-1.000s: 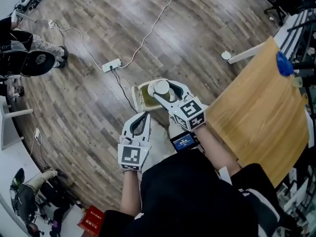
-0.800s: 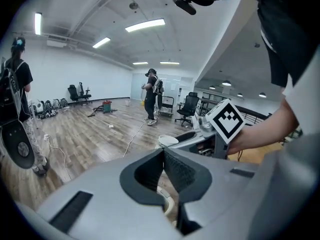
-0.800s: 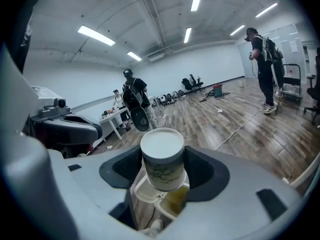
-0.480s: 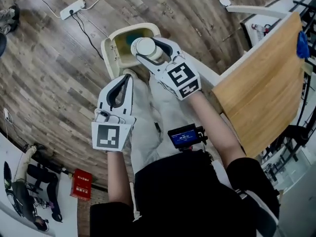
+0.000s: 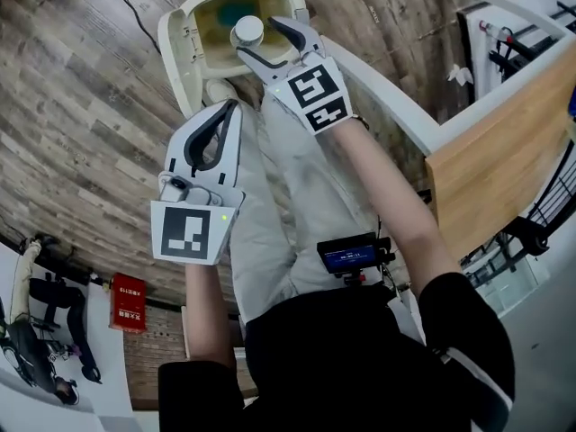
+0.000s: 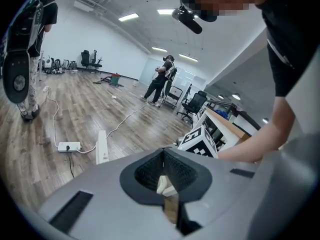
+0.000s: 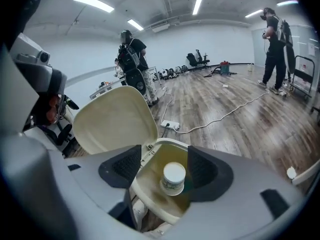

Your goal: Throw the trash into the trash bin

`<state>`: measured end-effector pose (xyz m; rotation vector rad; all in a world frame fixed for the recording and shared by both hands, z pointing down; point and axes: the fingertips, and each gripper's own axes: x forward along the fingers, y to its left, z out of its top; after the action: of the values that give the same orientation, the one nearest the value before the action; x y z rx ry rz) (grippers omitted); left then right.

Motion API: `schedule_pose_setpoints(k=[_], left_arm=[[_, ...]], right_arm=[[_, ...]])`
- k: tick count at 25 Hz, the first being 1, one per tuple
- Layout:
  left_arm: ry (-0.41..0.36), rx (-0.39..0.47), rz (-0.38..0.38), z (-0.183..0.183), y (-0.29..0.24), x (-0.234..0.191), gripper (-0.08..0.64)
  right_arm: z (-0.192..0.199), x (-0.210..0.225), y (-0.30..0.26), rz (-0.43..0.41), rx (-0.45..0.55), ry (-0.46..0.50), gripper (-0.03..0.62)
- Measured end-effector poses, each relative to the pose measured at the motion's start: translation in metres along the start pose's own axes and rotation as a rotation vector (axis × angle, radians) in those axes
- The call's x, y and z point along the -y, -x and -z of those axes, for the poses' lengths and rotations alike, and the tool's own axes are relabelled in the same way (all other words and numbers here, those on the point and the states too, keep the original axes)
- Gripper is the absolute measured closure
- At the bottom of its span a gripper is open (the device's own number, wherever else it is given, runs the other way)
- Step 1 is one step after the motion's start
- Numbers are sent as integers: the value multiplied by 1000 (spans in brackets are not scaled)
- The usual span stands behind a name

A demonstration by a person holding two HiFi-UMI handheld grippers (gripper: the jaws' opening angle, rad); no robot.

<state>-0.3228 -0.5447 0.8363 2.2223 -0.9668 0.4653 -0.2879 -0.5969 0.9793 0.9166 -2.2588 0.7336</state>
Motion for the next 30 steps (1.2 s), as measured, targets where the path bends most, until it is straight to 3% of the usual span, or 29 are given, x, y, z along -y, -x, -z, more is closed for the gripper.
schedule_pose_setpoints(k=[4, 9, 10, 13, 20, 25, 30], left_arm=[[13, -16, 9, 20, 0, -5, 552], [-8, -7, 0, 9, 5, 3, 552], [-16, -6, -1, 6, 6, 5, 552], [-29, -7, -8, 1, 11, 3, 552], [-90, 20, -19, -1, 34, 15, 552], [-241, 73, -8, -51, 53, 48, 552], [-325, 115, -24, -121, 97, 109, 552]], right_arm=[[3, 1, 0, 16, 29, -26, 322], [-7, 2, 20, 18, 48, -3, 329], [-8, 2, 23, 18, 43, 9, 356], [-14, -1, 29, 20, 38, 23, 581], [-43, -29, 70, -43, 112, 43, 595], [-85, -55, 136, -100, 158, 186, 595], [-161, -72, 233, -109, 265, 195, 595]])
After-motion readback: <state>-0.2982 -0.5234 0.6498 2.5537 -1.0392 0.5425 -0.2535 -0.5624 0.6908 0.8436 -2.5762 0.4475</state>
